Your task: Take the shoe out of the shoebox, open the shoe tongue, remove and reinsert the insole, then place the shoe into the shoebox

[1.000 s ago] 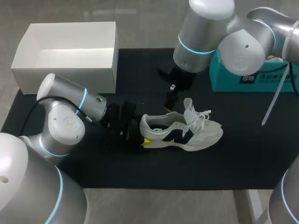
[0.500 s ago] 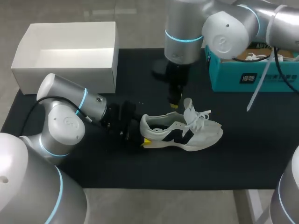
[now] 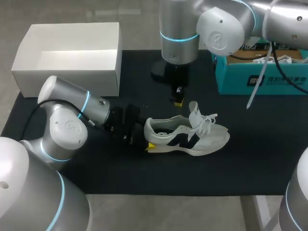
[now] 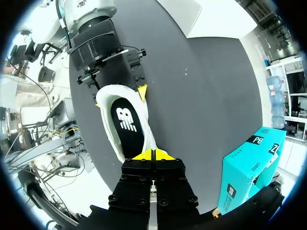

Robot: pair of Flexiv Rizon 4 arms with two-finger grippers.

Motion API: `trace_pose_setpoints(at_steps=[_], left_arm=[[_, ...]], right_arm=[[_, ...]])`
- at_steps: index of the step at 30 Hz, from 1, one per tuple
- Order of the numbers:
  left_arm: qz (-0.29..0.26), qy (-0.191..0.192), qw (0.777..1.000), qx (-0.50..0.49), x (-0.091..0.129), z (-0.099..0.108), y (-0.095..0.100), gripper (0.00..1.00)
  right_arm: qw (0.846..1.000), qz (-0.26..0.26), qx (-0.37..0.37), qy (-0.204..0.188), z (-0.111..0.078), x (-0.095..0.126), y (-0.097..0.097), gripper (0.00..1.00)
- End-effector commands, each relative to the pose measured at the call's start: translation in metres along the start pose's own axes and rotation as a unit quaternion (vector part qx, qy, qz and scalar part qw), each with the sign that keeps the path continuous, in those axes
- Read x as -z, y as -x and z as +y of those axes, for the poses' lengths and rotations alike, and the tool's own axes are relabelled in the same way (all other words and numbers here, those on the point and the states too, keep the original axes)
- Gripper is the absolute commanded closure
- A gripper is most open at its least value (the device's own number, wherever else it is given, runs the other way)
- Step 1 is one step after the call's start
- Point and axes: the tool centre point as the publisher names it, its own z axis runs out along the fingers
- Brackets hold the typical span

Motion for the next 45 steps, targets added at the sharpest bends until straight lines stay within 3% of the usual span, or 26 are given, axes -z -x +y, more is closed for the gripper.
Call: trace_pose_setpoints(at_steps=[1, 5, 21, 36, 45], left_arm=[[0.000, 0.000, 1.000, 0.000, 0.000, 0.001, 0.000, 1.00], [0.000, 0.000, 1.000, 0.000, 0.000, 0.001, 0.000, 1.00], [0.000, 0.000, 1.000, 0.000, 0.000, 0.001, 0.000, 1.00], [0.000, 0.000, 1.000, 0.000, 0.000, 0.001, 0.000, 1.00], [0.000, 0.000, 1.000, 0.000, 0.000, 0.001, 0.000, 1.00]], right_arm=[[1.000, -0.021, -0.001, 0.012, -0.003, -0.028, -0.013, 1.00], [1.000, 0.012, -0.004, -0.006, 0.000, -0.046, -0.018, 1.00], [1.000, 0.012, -0.004, -0.006, 0.000, -0.046, -0.018, 1.00], [1.000, -0.012, 0.012, -0.014, 0.017, -0.039, -0.046, 1.00], [0.999, -0.048, 0.005, -0.014, -0.001, -0.062, -0.035, 1.00]])
